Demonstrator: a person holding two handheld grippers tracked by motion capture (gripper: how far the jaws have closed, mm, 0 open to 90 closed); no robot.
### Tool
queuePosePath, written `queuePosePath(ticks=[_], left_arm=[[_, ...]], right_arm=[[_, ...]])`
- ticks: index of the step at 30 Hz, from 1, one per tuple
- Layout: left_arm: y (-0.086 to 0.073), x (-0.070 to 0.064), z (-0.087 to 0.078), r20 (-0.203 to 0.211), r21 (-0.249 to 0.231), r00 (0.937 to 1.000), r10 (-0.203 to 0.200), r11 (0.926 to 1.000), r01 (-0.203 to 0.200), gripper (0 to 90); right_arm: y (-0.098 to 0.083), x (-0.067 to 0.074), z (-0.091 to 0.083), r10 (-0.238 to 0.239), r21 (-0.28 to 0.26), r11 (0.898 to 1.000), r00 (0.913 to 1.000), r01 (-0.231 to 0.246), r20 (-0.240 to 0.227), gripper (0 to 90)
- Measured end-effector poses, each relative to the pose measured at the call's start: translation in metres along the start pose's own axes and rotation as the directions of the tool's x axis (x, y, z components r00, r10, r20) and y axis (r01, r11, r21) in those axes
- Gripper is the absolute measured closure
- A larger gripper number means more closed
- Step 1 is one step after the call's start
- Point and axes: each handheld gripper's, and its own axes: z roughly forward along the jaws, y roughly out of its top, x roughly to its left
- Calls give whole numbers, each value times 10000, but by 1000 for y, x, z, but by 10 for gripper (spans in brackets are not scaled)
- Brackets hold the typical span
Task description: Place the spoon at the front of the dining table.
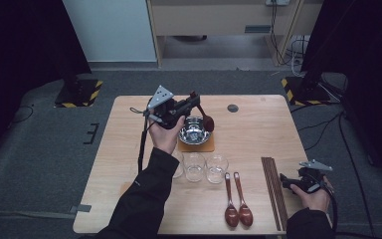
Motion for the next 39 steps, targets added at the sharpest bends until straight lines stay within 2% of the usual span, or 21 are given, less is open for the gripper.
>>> queuePosePath(ticks=[21,39], left_arm=[[-5,17,3,-505,136,9987,-48,9999,55,841],[-14,36,2,-1035,274,9946,-122,9995,151,841]], right_arm=[[0,0,0,3,2,10000,10000,-3,4,13],[0,0,0,4,1,10000,10000,-4,3,13]])
